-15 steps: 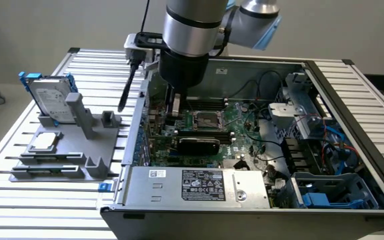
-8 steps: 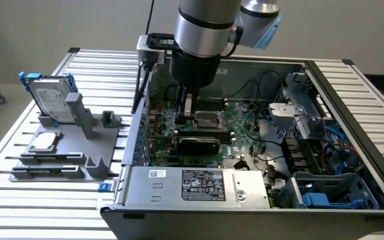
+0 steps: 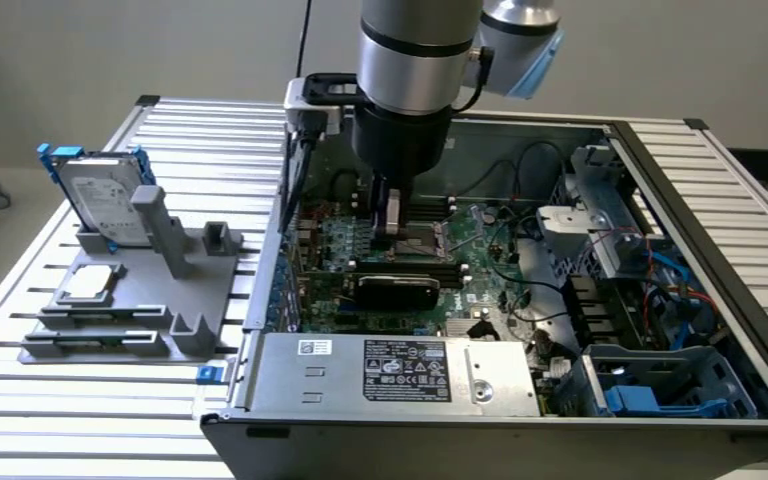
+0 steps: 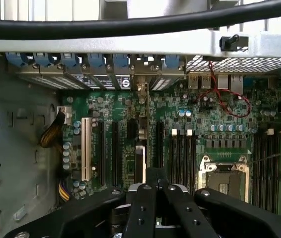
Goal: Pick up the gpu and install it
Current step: 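Press down on the gpu until it lock into place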
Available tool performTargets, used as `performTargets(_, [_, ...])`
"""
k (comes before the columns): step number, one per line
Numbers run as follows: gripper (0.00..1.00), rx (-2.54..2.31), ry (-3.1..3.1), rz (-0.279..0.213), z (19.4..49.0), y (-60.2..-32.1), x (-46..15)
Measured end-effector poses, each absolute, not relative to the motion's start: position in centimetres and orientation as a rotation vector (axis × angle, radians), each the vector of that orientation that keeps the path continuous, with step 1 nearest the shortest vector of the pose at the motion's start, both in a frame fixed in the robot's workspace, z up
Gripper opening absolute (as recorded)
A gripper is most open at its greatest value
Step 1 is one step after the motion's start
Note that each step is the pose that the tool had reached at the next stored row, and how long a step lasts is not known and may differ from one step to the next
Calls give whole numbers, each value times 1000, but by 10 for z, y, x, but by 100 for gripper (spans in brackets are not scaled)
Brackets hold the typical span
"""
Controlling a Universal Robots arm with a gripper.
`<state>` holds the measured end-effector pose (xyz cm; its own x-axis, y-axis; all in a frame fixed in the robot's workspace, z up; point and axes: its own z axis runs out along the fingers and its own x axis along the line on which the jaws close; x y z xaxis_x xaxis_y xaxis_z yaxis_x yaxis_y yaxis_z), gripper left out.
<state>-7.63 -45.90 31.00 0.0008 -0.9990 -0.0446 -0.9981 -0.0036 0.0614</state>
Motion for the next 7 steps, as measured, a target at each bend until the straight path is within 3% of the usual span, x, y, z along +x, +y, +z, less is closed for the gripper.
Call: performTargets(7, [11,2214,-2209,-117,310,-459,-76])
